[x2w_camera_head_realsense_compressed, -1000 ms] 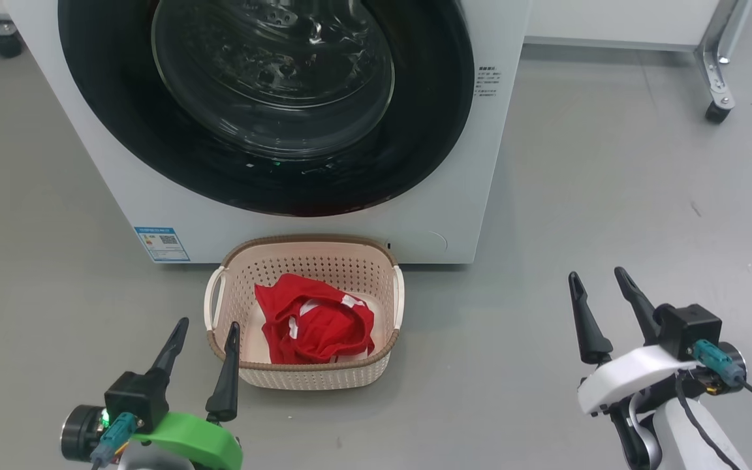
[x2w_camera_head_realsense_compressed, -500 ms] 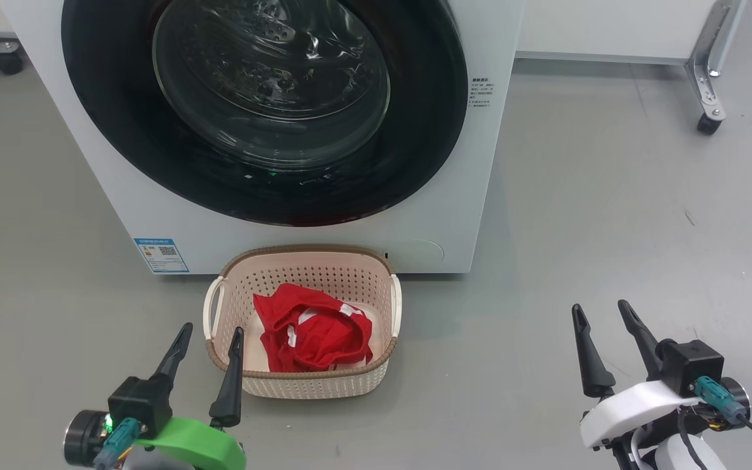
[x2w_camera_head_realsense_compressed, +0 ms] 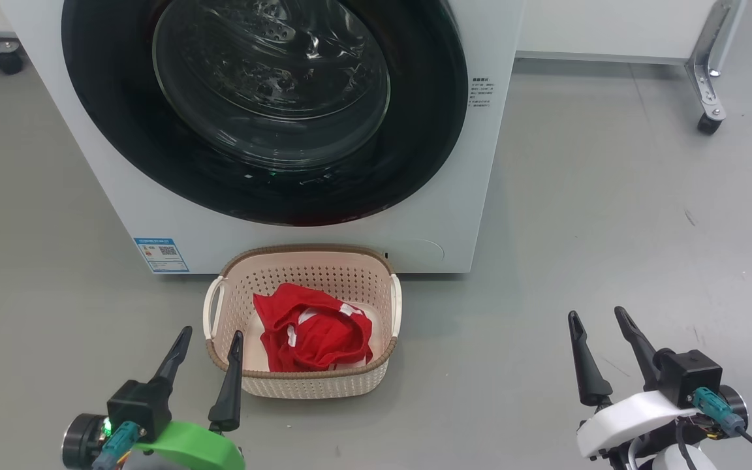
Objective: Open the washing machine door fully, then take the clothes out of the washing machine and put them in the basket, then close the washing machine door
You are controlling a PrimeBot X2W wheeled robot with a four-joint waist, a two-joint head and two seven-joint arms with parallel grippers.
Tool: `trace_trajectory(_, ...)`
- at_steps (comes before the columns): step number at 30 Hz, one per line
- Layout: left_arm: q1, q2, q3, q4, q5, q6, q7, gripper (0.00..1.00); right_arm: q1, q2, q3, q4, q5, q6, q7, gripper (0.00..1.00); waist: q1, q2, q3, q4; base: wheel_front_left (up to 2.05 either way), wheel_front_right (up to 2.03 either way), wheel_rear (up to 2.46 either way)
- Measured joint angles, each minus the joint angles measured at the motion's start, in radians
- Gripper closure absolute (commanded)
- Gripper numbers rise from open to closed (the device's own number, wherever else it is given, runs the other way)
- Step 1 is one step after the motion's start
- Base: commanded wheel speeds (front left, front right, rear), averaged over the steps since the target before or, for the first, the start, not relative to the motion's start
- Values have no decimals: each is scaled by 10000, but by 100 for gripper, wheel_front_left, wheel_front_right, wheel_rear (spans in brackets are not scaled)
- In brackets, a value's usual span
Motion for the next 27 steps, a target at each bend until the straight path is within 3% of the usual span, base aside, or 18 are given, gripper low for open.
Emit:
trace_trajectory(26, 98, 79, -71, -272, 2, 92, 201, 0, 359, 25, 65, -372, 6, -186, 0, 0, 0, 0, 66, -19, 0, 0, 0)
trace_trajectory(27, 104, 67, -77, -205, 2, 94, 199, 100, 360, 35, 69, -311, 2, -180, 2, 100, 0, 0, 67, -19, 0, 0, 0)
